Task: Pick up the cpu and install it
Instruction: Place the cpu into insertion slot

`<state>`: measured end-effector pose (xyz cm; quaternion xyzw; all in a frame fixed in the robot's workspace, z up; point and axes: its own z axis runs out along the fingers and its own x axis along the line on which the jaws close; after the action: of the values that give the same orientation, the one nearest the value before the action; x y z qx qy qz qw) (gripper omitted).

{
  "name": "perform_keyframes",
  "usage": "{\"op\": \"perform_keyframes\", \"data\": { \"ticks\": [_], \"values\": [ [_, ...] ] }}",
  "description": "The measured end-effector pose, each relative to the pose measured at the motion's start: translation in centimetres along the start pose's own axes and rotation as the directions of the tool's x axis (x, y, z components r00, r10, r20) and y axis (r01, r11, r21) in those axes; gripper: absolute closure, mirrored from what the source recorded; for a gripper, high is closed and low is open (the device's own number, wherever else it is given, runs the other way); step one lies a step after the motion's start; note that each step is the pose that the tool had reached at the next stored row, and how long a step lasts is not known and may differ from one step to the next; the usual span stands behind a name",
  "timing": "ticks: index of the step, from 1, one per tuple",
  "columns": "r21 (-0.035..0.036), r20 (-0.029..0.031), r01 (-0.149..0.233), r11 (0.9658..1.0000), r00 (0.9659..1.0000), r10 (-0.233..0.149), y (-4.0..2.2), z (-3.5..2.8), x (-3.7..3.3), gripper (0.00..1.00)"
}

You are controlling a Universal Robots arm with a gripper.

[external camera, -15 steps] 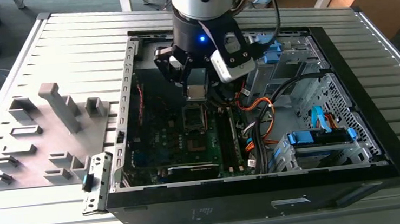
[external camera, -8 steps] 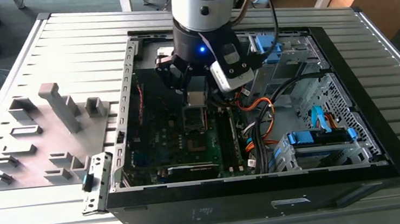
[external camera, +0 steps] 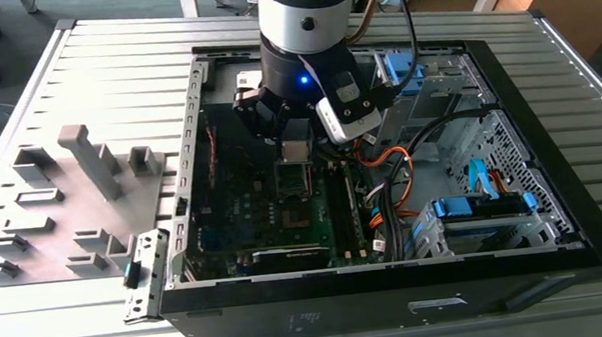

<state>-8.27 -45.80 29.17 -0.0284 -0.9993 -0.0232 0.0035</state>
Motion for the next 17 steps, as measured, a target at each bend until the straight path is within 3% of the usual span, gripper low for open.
{"op": "perform_keyframes", "data": {
  "ticks": [8, 17],
  "values": [
    [-0.0005, 0.0002, 0.000, 1.0000, 1.0000, 0.000, 0.00, 0.09, 0.00, 0.53],
    [0.0001, 0.0000, 0.000, 1.0000, 1.0000, 0.000, -0.24, 1.20, 0.07, 0.53]
  ]
}}
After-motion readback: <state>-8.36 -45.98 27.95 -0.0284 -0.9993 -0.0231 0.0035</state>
